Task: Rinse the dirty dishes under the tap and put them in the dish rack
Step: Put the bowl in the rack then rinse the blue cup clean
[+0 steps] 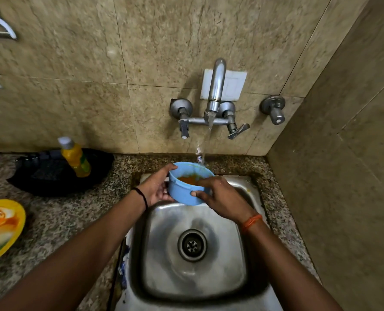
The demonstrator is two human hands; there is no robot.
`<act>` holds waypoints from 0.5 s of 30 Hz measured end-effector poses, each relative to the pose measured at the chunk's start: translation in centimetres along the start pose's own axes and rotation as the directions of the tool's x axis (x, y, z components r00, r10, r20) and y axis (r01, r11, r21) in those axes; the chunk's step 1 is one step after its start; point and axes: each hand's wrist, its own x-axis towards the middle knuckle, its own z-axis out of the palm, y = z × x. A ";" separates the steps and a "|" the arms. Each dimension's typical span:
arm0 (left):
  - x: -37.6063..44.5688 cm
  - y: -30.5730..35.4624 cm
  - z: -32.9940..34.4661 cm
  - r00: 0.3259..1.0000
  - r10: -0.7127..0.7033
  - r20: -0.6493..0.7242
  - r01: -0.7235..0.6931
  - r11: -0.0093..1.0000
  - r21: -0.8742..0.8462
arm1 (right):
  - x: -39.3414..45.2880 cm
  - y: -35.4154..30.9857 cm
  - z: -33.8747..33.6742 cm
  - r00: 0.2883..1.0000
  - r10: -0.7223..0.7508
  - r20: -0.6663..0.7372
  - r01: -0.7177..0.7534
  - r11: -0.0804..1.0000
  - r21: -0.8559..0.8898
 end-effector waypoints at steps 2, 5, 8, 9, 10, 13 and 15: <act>0.1 0.7 0.6 0.999 0.039 -0.022 -0.037 0.998 0.055 | -0.1 -0.1 0.4 1.000 -0.004 -0.016 0.005 1.000 0.018; 0.1 -0.1 1.7 0.996 0.075 -0.048 -0.071 0.995 0.076 | -1.3 0.3 0.8 0.995 -0.022 -0.094 0.040 0.981 0.191; 0.1 -0.9 1.8 0.990 0.118 -0.078 -0.116 0.993 0.031 | -1.6 0.9 1.1 0.914 0.164 -0.371 0.092 0.808 0.582; 0.0 -0.7 1.9 0.983 0.156 -0.094 -0.154 0.988 0.027 | -1.1 1.3 1.3 0.837 0.360 -0.412 0.078 0.667 0.741; 0.0 -0.6 2.0 0.970 0.213 -0.115 -0.209 0.977 0.050 | -0.5 1.7 1.5 0.743 0.572 -0.348 0.069 0.452 0.889; -0.1 0.0 2.4 0.875 0.476 -0.086 -0.447 0.865 0.229 | 1.4 3.5 3.7 0.601 0.780 0.173 -0.030 -0.194 0.981; -0.3 0.0 2.6 0.766 0.642 0.023 -0.584 0.680 0.443 | 2.0 4.2 5.7 0.587 0.752 0.301 -0.107 -0.296 0.949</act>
